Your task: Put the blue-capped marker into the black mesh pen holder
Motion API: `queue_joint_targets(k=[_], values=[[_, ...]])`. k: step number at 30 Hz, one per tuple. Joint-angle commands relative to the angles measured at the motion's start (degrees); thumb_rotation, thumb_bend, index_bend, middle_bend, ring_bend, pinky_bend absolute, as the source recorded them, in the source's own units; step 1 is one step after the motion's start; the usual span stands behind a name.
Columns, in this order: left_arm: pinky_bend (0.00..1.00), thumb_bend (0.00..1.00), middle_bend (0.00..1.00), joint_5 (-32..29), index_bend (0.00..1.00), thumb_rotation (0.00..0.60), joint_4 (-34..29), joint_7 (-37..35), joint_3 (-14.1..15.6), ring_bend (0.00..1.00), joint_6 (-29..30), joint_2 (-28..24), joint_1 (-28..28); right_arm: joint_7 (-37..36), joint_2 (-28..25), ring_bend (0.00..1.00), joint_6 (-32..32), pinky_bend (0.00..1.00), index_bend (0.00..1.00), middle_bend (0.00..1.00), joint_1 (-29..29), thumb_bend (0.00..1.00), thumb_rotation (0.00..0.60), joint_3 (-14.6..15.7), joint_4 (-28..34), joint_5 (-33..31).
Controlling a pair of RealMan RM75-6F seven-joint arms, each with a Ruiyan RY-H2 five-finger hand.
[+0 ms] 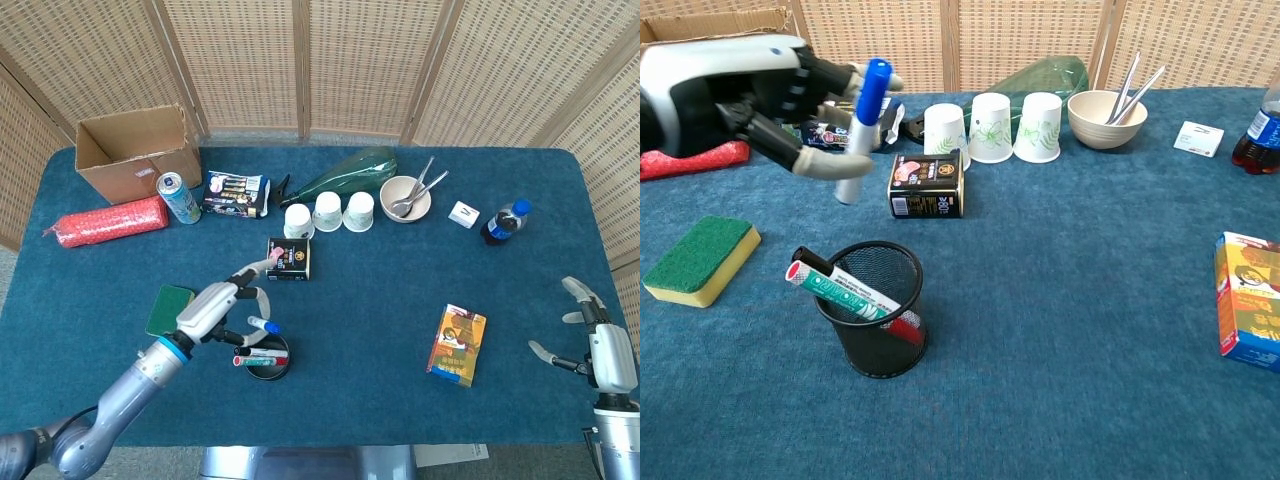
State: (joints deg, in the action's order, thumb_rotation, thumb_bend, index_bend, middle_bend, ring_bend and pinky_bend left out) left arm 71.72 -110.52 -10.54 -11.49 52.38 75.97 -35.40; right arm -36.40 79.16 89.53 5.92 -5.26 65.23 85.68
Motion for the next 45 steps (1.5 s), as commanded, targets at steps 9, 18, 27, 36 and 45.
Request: queue_joint_targets(k=[9,18,27,36,45], values=[[0.15,0.41,0.0,1.64,0.58,0.6,0.84,-4.97,2.05,0.0,-1.66,3.97,-0.92,0.08,0.01,0.14,-0.24,0.43,0.13,0.16,-0.23,0.0,0.6,-0.38,0.03,0.04],[0.15,0.41,0.0,3.02,0.59,0.6,2.79,-6.55,4.42,0.0,-2.34,5.37,-0.76,-0.2,-0.14,0.14,-0.04,0.43,0.13,0.16,-0.49,0.0,0.6,-0.8,0.23,0.07],[0.15,0.41,0.0,4.44,0.58,0.6,6.83,-7.73,6.36,0.0,-3.03,8.5,-0.87,-0.62,-0.24,0.14,-0.06,0.43,0.13,0.16,-0.63,0.0,0.6,-1.09,0.22,0.1],[0.12,0.41,0.0,7.25,0.39,0.6,9.62,-12.07,7.45,0.0,-2.76,9.11,-0.48,-1.12,-0.26,0.14,-0.15,0.43,0.13,0.16,-0.71,0.0,0.6,-1.37,-0.05,0.05],[0.1,0.41,0.0,9.3,0.25,0.6,10.69,-14.72,7.95,0.0,-1.28,8.19,0.06,-1.01,-0.11,0.14,-0.12,0.43,0.13,0.16,-0.7,0.0,0.6,-1.3,-0.09,0.44]])
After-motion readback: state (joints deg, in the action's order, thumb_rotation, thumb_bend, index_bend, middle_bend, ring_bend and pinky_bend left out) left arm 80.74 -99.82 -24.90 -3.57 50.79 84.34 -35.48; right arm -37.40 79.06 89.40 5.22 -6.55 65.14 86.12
